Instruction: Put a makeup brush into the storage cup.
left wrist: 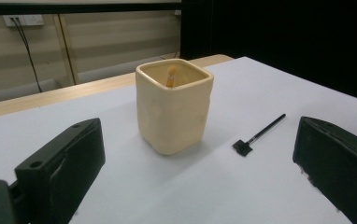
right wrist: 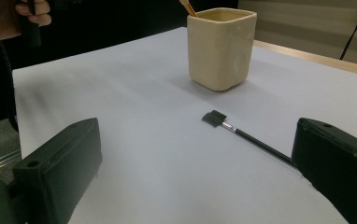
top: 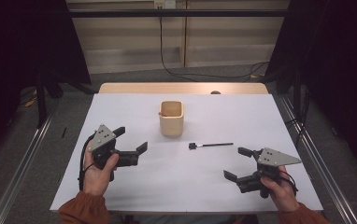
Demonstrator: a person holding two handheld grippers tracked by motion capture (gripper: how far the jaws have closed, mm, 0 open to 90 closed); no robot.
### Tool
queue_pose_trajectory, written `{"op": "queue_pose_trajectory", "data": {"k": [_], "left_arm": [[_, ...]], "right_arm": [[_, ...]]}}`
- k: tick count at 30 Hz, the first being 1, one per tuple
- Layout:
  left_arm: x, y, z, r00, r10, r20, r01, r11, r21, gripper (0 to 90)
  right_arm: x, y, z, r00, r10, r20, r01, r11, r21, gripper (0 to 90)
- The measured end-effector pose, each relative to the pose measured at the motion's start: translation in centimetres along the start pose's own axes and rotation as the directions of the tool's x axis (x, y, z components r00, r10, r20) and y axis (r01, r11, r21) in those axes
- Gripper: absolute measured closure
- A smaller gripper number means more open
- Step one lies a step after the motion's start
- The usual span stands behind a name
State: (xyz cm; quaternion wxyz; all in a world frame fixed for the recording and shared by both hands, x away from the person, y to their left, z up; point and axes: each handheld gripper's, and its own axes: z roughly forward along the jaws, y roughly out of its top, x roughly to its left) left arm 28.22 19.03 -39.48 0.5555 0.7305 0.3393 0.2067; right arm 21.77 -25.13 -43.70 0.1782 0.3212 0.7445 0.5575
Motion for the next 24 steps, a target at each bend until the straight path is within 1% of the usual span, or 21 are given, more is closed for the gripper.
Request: {"op": "queue_pose_trajectory", "data": {"k": [3, 5, 6, 7, 8, 9, 11, 13, 18, 20, 22, 24], "left_arm": [[-0.2, -0.3, -0.6, 1.0000, 0.004, -0.003, -0.004, 1.0000, -0.002, 2.2], [-0.4, -0.5, -0.9, 1.0000, -0.003, -0.007, 0.003, 1.0000, -0.009, 2.2], [-0.5, -0.6, -1.1, 1.0000, -0.007, -0.004, 0.007, 1.0000, -0.005, 2.2], [-0.5, -0.7, -1.3, 1.0000, -0.001, -0.005, 0.001, 1.0000, -0.004, 2.2], [-0.7, -0.8, -1.5, 0.9999, -0.009, -0.005, 0.009, 0.9999, -0.010, 2.2], [-0.8, -0.9, -1.6, 1.0000, -0.009, 0.003, 0.009, 0.9999, -0.008, 2.2], [-0.9, -1.2, -2.0, 0.9999, -0.010, -0.005, 0.010, 0.9999, -0.013, 2.2], [-0.9, -1.6, -2.3, 0.9996, -0.028, -0.007, 0.028, 0.9994, -0.021, 2.3], [-1.0, -3.0, -3.0, 0.9993, -0.033, -0.018, 0.032, 0.9994, -0.015, 2.2], [-1.1, -3.1, -3.2, 0.9995, -0.031, -0.010, 0.031, 0.9993, -0.019, 2.2], [-1.2, -3.2, -3.4, 0.9993, -0.033, -0.016, 0.033, 0.9989, -0.034, 2.2], [-1.1, -3.4, -3.4, 0.9990, -0.044, -0.010, 0.043, 0.9985, -0.034, 2.2]], "right_arm": [[0.0, 0.0, 0.0, 1.0000, -0.001, 0.001, 0.001, 1.000, 0.001, 1.3], [0.0, 0.0, 0.0, 1.0000, 0.002, 0.004, -0.002, 1.000, 0.003, 1.3], [0.0, 0.0, 0.0, 1.0000, 0.003, 0.004, -0.003, 1.000, 0.002, 1.3], [0.0, 0.0, 0.0, 1.0000, 0.002, 0.004, -0.002, 1.000, 0.001, 1.4], [0.0, 0.0, 0.0, 1.0000, 0.002, 0.004, -0.002, 1.000, 0.002, 1.3], [0.0, 0.0, 0.0, 1.0000, 0.004, 0.004, -0.004, 1.000, 0.001, 1.3], [0.0, 0.0, 0.0, 0.9999, 0.007, 0.007, -0.007, 1.000, -0.002, 1.4], [0.0, 0.0, -0.1, 0.9998, 0.012, 0.013, -0.012, 1.000, -0.001, 1.4], [-0.2, 0.0, -0.1, 0.9995, 0.021, 0.022, -0.021, 1.000, -0.007, 1.3], [-0.2, 0.1, -0.1, 0.9996, 0.019, 0.022, -0.019, 1.000, -0.008, 1.3], [-0.1, 0.1, -0.1, 0.9996, 0.018, 0.021, -0.018, 1.000, -0.008, 1.3], [-0.1, 0.1, -0.1, 0.9997, 0.016, 0.020, -0.016, 1.000, -0.008, 1.3]]}}
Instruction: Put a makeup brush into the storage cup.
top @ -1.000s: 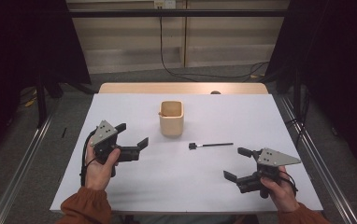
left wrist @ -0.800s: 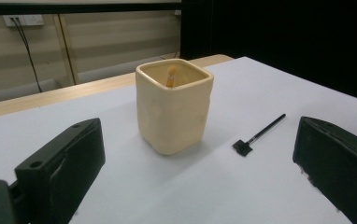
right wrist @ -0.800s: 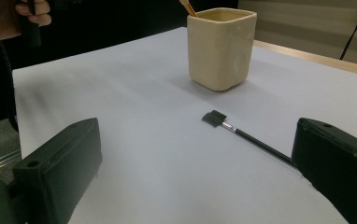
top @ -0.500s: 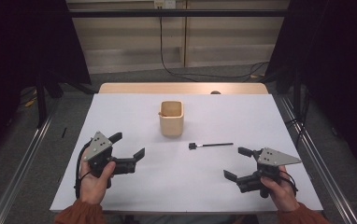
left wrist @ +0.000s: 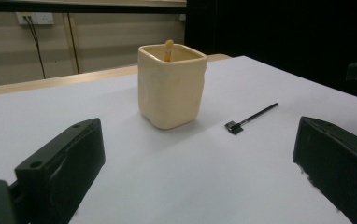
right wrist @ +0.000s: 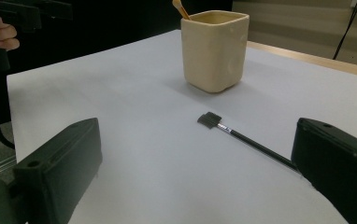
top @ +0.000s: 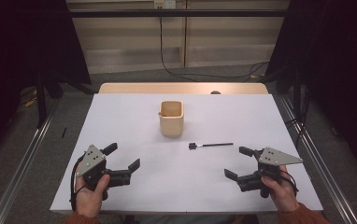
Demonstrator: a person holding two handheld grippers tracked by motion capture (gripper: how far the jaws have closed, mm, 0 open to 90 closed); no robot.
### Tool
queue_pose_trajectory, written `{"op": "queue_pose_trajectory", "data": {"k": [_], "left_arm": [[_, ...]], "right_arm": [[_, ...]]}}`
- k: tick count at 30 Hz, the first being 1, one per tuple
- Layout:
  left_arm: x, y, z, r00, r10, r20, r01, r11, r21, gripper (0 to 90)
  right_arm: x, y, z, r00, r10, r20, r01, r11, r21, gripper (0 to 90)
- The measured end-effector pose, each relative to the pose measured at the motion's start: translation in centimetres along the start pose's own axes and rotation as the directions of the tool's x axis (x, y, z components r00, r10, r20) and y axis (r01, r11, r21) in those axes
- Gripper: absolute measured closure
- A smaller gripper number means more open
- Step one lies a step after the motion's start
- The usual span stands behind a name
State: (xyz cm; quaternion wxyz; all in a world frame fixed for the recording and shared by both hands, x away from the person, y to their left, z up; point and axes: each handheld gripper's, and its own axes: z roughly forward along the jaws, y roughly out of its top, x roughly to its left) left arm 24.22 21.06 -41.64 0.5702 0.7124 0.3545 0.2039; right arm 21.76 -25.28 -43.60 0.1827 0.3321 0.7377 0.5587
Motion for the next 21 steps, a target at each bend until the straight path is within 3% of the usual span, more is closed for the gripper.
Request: {"op": "queue_pose_trajectory", "data": {"k": [21], "left_arm": [[-0.32, -0.46, 0.04, 0.9999, 0.006, 0.016, -0.007, 0.9999, 0.010, 2.2]], "right_arm": [[-0.18, 0.14, -0.25, 1.0000, 0.001, 0.005, -0.001, 1.000, -0.006, 0.8]]}}
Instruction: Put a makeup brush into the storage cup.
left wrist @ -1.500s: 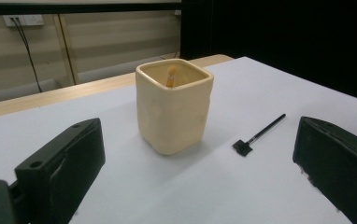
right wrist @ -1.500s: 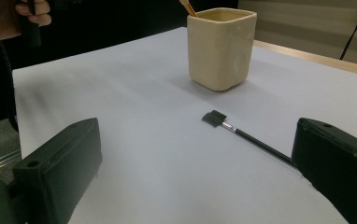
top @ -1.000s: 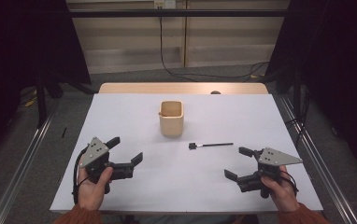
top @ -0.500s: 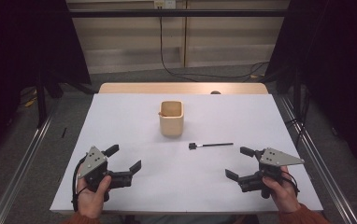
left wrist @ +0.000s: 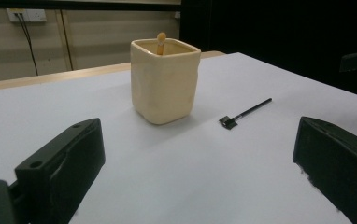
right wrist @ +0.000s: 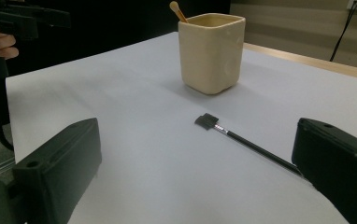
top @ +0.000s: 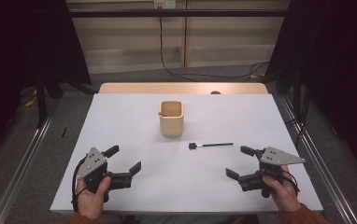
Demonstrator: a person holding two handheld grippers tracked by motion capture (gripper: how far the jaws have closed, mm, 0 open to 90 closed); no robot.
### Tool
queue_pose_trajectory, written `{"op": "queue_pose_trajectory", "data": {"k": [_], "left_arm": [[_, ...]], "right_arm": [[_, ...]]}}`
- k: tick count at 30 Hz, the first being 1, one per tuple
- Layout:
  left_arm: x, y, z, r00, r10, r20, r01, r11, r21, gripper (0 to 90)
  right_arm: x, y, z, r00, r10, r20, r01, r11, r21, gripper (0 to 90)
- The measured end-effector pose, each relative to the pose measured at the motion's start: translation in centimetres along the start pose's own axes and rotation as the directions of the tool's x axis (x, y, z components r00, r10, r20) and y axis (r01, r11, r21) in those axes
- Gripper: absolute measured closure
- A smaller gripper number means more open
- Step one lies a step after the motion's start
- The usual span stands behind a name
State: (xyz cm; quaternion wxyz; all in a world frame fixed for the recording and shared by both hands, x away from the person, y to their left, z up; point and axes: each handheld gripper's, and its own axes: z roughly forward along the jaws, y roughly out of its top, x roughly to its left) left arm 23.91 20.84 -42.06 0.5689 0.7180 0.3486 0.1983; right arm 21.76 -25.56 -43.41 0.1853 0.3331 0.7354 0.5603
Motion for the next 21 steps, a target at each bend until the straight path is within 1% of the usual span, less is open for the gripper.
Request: {"op": "queue_pose_trajectory", "data": {"k": [3, 6, 7, 8, 10, 12, 14, 16, 21], "left_arm": [[-0.1, 0.1, 0.0, 1.0000, 0.002, 0.000, -0.002, 1.0000, -0.007, 2.2], [-0.1, 0.1, -0.1, 1.0000, 0.000, -0.001, 0.000, 1.0000, -0.004, 2.2], [-0.2, 0.1, -0.1, 1.0000, 0.000, -0.002, 0.000, 1.0000, -0.005, 2.2], [-0.2, 0.1, -0.1, 1.0000, -0.007, 0.002, 0.007, 0.9999, -0.008, 2.2], [-0.2, 0.1, -0.2, 1.0000, -0.003, 0.000, 0.003, 1.0000, -0.008, 2.2], [-0.2, 0.1, -0.2, 1.0000, 0.002, -0.002, -0.002, 1.0000, -0.001, 2.2], [-0.2, 0.1, -0.3, 1.0000, -0.008, 0.000, 0.008, 1.0000, -0.002, 2.2], [-0.2, 0.0, -0.4, 1.0000, -0.008, -0.001, 0.008, 0.9999, -0.008, 2.2], [-0.2, 0.0, -0.5, 1.0000, -0.007, -0.006, 0.007, 1.0000, -0.004, 2.2]], "right_arm": [[0.0, 0.1, 0.1, 1.0000, -0.006, -0.001, 0.006, 1.000, 0.004, 0.8], [-0.1, 0.2, 0.1, 1.0000, -0.008, 0.002, 0.008, 1.000, 0.007, 0.6], [-0.2, 0.2, 0.1, 1.0000, -0.009, 0.002, 0.009, 1.000, 0.002, 0.5], [-0.2, 0.4, 0.1, 1.0000, -0.006, 0.006, 0.006, 1.000, -0.002, 0.7], [-0.4, 0.7, 0.3, 0.9999, -0.010, 0.006, 0.010, 1.000, -0.008, 0.5], [-0.6, 1.2, 0.5, 1.0000, -0.001, 0.006, 0.001, 1.000, -0.012, 0.5], [-0.9, 1.5, 0.7, 1.0000, 0.005, 0.001, -0.005, 1.000, -0.016, 0.0], [-1.2, 1.7, 0.9, 0.9999, 0.013, 0.000, -0.013, 1.000, -0.018, 0.0], [-2.1, 2.2, 1.3, 0.9998, 0.011, 0.014, -0.010, 1.000, -0.022, 0.0]]}}
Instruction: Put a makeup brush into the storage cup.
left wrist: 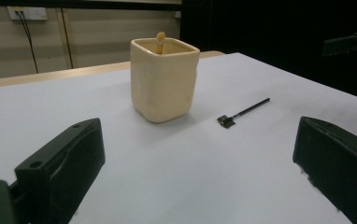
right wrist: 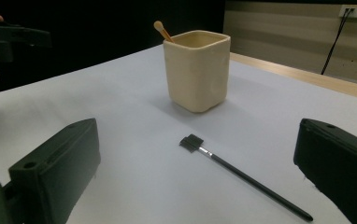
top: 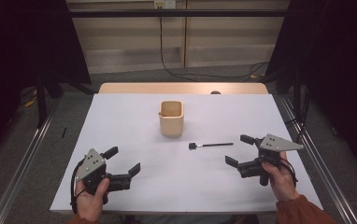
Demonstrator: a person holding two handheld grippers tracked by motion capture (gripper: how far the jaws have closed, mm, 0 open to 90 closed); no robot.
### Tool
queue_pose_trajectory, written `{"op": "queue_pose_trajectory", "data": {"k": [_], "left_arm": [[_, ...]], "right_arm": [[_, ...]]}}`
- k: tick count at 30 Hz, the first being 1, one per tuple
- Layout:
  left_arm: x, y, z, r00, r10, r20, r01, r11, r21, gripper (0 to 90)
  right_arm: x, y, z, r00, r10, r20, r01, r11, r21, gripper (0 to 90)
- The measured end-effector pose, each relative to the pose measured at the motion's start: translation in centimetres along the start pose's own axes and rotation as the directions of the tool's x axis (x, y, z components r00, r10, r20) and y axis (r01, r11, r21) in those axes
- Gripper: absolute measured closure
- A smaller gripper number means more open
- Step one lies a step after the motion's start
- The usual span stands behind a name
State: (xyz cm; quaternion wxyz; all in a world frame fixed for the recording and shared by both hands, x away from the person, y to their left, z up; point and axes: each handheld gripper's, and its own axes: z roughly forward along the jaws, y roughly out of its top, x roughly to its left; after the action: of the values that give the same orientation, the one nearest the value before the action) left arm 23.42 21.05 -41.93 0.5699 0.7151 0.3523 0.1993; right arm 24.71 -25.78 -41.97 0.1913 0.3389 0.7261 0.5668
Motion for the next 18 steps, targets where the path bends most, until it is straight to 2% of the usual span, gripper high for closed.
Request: {"op": "queue_pose_trajectory", "data": {"k": [8, 14, 18], "left_arm": [[0.0, -0.1, -0.2, 1.0000, 0.003, -0.004, -0.003, 1.0000, -0.001, 2.2], [0.0, -0.1, -0.1, 1.0000, 0.005, 0.000, -0.005, 1.0000, 0.003, 2.2], [-0.1, -0.1, -0.2, 1.0000, 0.006, 0.000, -0.006, 1.0000, 0.003, 2.2]], "right_arm": [[-1.1, 0.8, 1.0, 0.9997, -0.013, 0.022, 0.013, 1.000, -0.007, 0.5], [-1.9, 1.7, 2.0, 0.9997, -0.012, 0.020, 0.013, 1.000, -0.016, 0.7], [-2.2, 2.1, 3.1, 0.9994, -0.026, 0.023, 0.025, 1.000, 0.002, 0.9]]}}
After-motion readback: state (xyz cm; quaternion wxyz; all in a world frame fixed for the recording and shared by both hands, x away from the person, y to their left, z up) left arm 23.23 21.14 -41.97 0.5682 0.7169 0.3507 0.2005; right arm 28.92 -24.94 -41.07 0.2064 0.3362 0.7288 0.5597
